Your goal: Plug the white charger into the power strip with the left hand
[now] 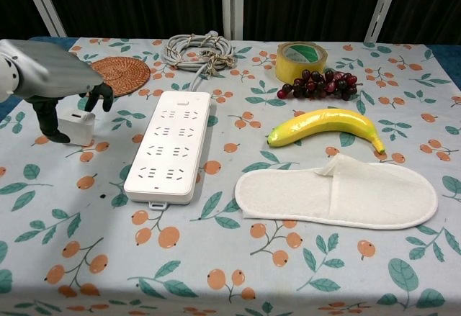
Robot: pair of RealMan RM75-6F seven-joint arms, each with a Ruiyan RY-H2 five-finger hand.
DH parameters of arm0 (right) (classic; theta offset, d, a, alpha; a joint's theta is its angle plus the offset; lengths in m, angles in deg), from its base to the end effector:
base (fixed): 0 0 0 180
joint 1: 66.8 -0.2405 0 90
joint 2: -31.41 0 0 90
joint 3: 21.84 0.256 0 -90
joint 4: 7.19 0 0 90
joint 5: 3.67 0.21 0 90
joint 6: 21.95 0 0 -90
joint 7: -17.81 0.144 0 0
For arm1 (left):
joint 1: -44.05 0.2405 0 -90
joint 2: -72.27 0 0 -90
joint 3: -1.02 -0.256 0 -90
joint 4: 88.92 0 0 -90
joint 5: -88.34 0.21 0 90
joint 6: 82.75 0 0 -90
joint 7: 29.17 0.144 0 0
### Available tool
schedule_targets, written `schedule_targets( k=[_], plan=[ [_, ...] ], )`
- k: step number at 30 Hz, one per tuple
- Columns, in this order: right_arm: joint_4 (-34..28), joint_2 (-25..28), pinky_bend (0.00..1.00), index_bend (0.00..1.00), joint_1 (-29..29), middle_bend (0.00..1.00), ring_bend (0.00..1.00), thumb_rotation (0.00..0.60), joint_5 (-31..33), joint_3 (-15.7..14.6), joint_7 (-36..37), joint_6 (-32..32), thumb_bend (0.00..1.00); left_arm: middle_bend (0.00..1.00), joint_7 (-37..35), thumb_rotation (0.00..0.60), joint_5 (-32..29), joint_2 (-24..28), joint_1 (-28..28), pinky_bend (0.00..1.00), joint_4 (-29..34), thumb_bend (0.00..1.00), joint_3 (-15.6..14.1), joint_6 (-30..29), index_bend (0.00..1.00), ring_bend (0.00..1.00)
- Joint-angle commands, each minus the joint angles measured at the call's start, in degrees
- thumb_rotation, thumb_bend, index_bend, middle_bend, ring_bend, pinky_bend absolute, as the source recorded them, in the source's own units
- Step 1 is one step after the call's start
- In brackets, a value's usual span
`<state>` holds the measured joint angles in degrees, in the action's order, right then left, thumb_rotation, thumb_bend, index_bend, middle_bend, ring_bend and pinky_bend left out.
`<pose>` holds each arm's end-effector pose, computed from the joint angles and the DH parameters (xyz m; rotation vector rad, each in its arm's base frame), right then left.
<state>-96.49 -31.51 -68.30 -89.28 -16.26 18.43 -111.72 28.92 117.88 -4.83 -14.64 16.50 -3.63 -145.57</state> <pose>-0.3246 -0.1719 0.1892 1.2919 -0.7935 0.8946 -0.1484 0.3190 0.0132 -2.0425 -0.6087 -0.2504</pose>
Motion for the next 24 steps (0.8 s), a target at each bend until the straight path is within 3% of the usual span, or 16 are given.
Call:
schedule_targets(
  k=[1,6,10,24],
  plan=[
    [0.0,0.0,0.00,0.00,0.1,0.07,0.00,0.600,-0.1,0.0,0.0,-0.2,0.02,0.31,-5.6,0.600,5.7,-0.8,3.4,0.16,-1.8,0.13,0.7,-1.5,0.25,0.23],
    [0.1,0.0,0.00,0.00,0.2,0.07,0.00,0.600,-0.2,-0.1,0.2,-0.4,0.02,0.36,-14.8,0.600,16.3,-5.1,9.1,0.20,-7.8,0.16,1.0,-7.1,0.34,0.25],
    [0.1,0.1,0.00,0.00,0.3,0.07,0.00,0.600,-0.3,-0.1,0.3,-0.5,0.02,0.41,-21.1,0.600,21.4,-7.5,12.4,0.21,-12.0,0.20,0.9,-7.6,0.37,0.27],
    [-0.4,0.4,0.00,0.00,0.2,0.08,0.00,0.600,-0.5,-0.2,0.2,-0.2,0.02,0.44,-22.5,0.600,23.4,-9.0,17.0,0.21,-14.7,0.22,3.1,-6.7,0.39,0.31]
  ],
)
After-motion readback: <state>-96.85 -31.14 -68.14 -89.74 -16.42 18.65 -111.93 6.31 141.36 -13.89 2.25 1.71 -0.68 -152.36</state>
